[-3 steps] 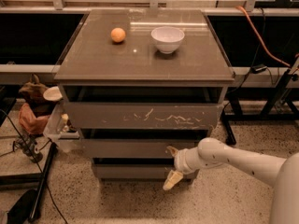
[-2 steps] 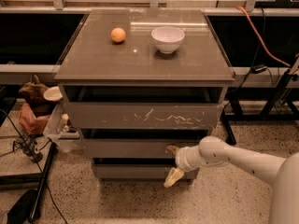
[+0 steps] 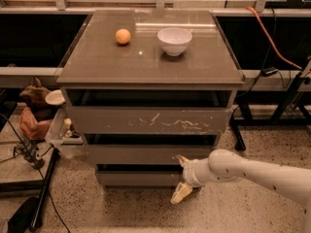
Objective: Close middle drawer
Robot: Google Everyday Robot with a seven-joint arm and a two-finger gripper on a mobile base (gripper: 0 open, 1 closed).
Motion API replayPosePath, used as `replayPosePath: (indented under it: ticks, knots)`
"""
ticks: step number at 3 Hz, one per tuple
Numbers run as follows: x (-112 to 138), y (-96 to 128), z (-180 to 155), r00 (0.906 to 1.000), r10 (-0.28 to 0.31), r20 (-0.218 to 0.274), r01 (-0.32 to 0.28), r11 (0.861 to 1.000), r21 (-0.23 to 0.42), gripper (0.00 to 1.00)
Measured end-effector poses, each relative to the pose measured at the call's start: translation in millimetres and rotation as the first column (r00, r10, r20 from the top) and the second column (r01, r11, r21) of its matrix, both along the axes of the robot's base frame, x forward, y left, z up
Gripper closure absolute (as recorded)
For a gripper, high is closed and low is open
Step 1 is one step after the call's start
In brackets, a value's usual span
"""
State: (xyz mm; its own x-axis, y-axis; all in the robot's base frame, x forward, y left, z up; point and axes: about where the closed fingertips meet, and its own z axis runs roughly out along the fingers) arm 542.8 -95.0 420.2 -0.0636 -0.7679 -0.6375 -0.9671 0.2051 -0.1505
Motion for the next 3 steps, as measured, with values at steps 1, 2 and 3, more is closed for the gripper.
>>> replayPosePath:
  ticks: [1, 2, 3]
  knots:
    - [0, 0, 0, 1.0, 0.0, 0.0, 0.0, 1.0, 0.0, 0.0]
    - [-1, -5, 0, 0.9999, -0.014, -0.002, 0.014, 1.0, 0.001, 0.0]
    - [-16, -45, 10, 0.9934, -0.115, 0.006, 0.115, 0.993, -0.027, 0.0]
